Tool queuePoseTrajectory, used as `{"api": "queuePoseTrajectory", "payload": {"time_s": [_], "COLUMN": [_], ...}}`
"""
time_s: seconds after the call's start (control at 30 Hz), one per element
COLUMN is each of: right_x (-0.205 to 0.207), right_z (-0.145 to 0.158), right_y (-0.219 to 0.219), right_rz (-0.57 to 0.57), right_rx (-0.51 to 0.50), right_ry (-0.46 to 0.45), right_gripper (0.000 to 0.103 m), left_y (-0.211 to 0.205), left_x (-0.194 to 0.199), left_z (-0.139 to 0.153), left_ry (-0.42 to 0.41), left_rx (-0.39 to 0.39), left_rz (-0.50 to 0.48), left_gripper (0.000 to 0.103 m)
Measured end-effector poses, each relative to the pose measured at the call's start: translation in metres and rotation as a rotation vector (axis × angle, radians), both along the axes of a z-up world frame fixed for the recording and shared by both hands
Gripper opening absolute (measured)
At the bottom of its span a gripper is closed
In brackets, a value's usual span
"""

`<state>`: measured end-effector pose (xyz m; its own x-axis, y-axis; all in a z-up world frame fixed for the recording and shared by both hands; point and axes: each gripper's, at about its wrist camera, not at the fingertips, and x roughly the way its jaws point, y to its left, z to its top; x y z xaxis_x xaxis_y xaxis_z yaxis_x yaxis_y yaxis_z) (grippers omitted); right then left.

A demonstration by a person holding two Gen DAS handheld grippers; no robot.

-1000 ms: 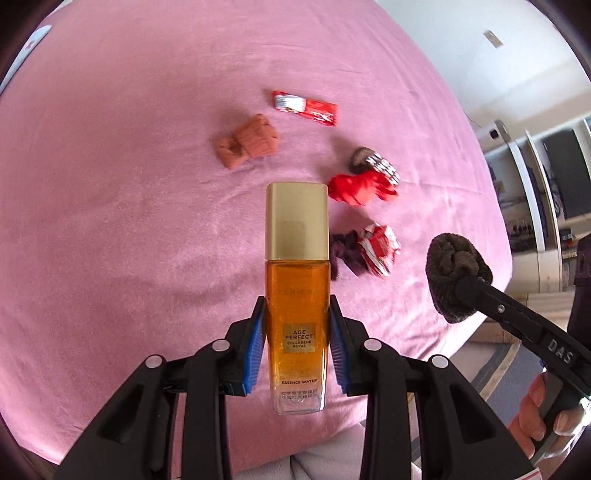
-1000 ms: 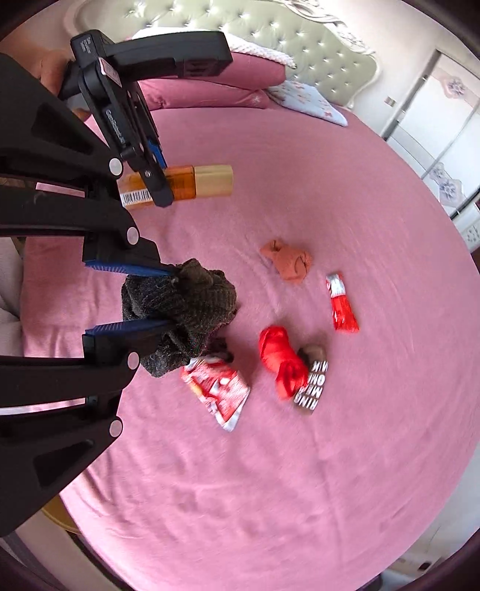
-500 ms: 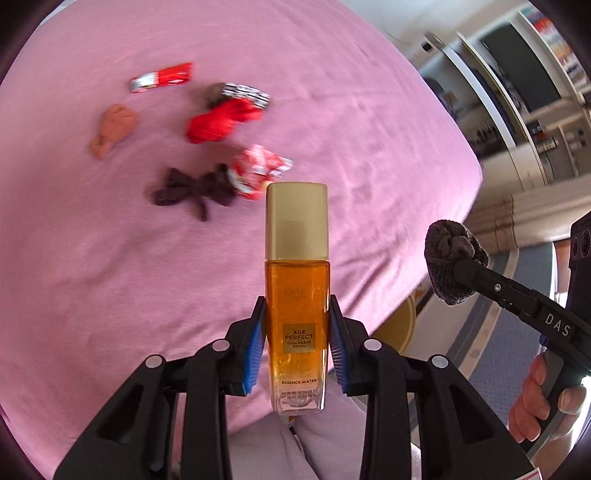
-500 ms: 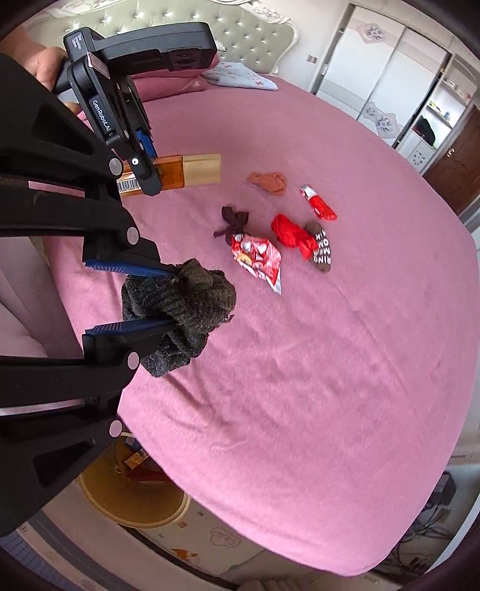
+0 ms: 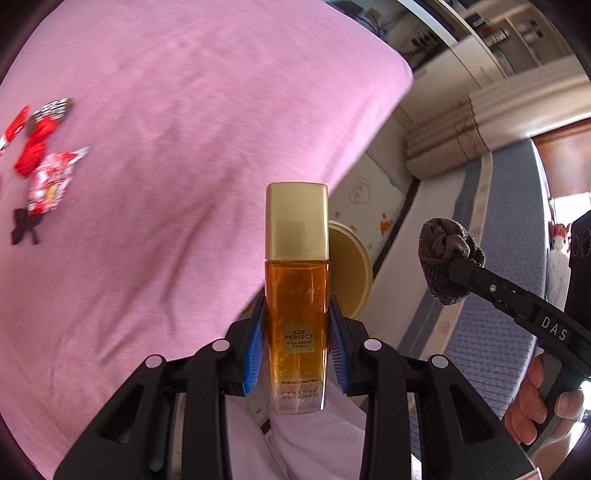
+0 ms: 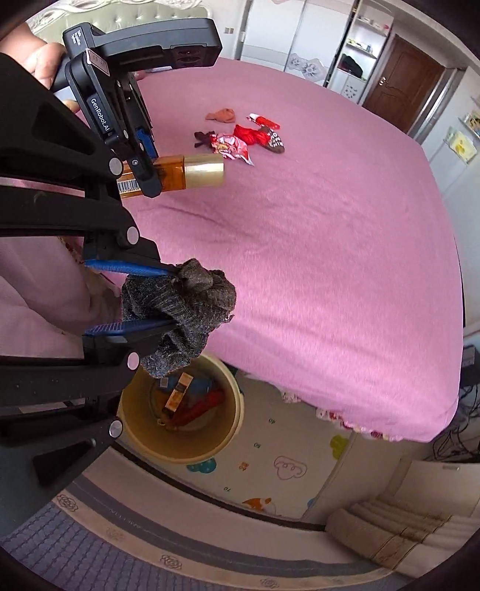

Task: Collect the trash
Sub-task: 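Carry the bottle and glove over the yellow bucket with both grippers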

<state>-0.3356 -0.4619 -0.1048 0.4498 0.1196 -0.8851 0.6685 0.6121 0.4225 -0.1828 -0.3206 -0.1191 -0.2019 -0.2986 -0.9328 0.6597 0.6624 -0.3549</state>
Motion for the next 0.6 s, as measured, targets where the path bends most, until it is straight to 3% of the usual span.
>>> {"api": "queuePoseTrajectory", "payload": {"time_s": [0.4,0.6], "right_x": [-0.103,-0.120], "right_z": [-0.045,-0.065], "right_y": [-0.055,-0.064], "right_rz": [-0.169,-0.189], "right_rx": [0.075,0.116], "right_ry": [0.052,0.059], "right_gripper": [0.022,0.022], "left_y": [-0.086,-0.113], "left_x": [-0.086,-0.111], "left_z": [-0.036,-0.054], "left_ry": [0.024,0.039], "left_rx": [0.067,0.098], "left_rz": [-0.227,-0.278], "left_gripper": [0.032,0.032]}}
